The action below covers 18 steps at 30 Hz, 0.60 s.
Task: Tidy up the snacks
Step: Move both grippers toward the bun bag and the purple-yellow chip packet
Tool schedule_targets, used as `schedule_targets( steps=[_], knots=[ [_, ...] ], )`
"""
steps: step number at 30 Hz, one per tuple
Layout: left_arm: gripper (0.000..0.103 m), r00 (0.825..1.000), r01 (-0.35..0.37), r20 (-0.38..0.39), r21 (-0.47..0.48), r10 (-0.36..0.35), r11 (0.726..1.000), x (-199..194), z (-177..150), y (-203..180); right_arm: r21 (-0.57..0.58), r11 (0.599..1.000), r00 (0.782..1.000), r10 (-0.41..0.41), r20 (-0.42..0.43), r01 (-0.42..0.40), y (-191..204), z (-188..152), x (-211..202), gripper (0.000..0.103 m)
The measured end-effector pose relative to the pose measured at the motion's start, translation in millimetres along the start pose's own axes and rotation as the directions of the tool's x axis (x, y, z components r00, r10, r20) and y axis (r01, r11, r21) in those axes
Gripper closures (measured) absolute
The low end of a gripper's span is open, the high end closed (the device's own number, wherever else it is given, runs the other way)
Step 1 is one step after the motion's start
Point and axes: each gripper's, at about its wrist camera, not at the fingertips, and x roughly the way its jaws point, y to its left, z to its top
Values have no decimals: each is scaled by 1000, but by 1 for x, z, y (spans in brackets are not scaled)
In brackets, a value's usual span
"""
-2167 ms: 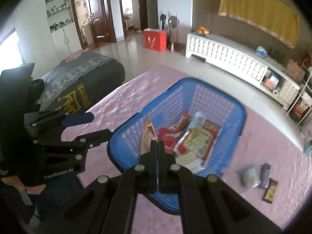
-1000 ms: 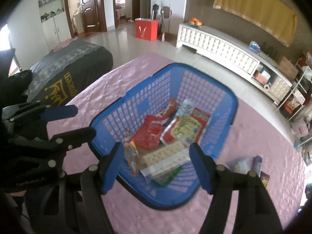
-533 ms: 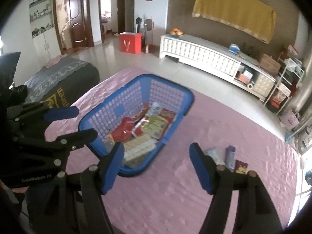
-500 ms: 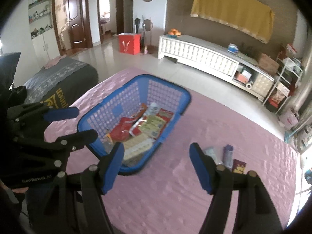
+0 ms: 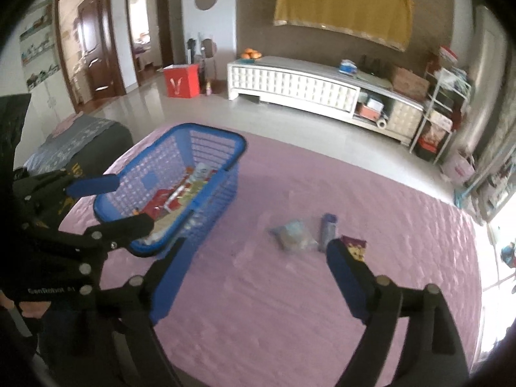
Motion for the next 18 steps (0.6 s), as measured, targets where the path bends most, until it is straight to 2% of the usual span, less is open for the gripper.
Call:
schedule_targets(
  steps=[7,9,10,12,16,18],
  knots=[
    [32,1000,25,-12,38,-25,999,27,10,-34,144,989,1000,-11,-29,15,-58,-12,2,5],
    [31,999,36,-14,67,-35,997,36,12,-47,155,987,999,-39,-34,44,-71,-16,4,3],
    [28,999,34,-22,84,-32,996,41,13,-53,159,986,998,-49,-34,54,-77,-17,5,1],
    [15,999,36,-35,114,-32,993,53,16,-66,174,982,997,-67,-36,73,-91,-20,8,0],
    [12,998,22,-60,138,-14,990,75,17,-85,203,974,994,-92,-57,101,-114,-27,20,0],
    [0,996,20,-84,139,-9,990,89,18,-92,209,971,993,-99,-71,112,-124,-30,30,0]
  ],
)
